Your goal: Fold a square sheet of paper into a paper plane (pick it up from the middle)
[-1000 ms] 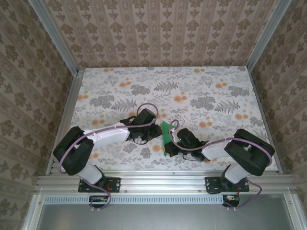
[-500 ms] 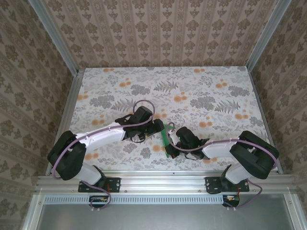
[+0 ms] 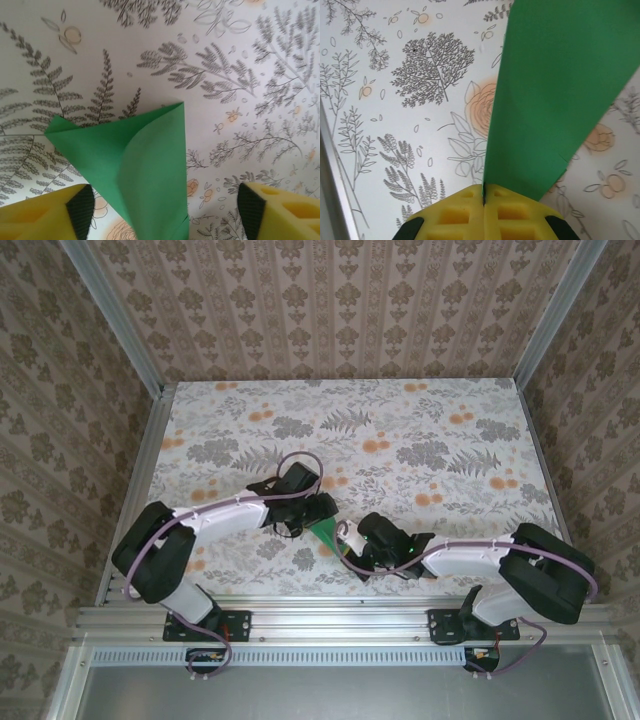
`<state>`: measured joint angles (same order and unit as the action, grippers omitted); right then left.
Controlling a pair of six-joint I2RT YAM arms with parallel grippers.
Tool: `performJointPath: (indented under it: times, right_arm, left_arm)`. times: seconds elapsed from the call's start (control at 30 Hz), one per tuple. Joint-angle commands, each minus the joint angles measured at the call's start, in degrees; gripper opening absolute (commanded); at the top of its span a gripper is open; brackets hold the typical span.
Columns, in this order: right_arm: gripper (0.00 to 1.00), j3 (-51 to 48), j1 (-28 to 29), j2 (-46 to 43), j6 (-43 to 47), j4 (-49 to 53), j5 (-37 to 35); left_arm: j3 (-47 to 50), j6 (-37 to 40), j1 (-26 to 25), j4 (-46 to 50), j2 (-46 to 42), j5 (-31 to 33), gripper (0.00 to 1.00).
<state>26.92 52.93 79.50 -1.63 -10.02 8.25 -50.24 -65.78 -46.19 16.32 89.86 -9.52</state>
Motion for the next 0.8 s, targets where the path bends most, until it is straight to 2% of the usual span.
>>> performJointPath:
  times: [0.0, 0.17, 0.3, 0.57, 0.77]
  right_arm:
    - [0.0, -0.42, 0.43, -1.38, 3.43, 1.61, -3.8]
    - [0.01, 0.07, 1.13, -0.67, 4.48, 2.29, -6.76]
    - [0.04, 0.37, 1.48, -0.32, 4.62, 3.1, -8.45]
    - [0.15, 1.47, 3.28, -0.57, 2.55, 4.97, -11.46]
    - [0.23, 1.9, 5.75, -1.04, 2.67, 3.55, -16.17]
  left_arm:
    - [-1.31, -1.48, -0.48, 1.39, 1.86, -2.16, 0.71]
    - [-1.43, -2.42, -1.63, 2.12, 2.67, -1.84, 0.52]
    - [-1.65, -2.43, -1.84, 2.92, 2.68, -1.35, 0.45]
    - [-2.3, -3.01, -1.88, 4.07, 3.32, -0.33, 0.05]
    - [-2.58, -3.23, -1.86, 4.21, 3.73, -0.1, 0.01]
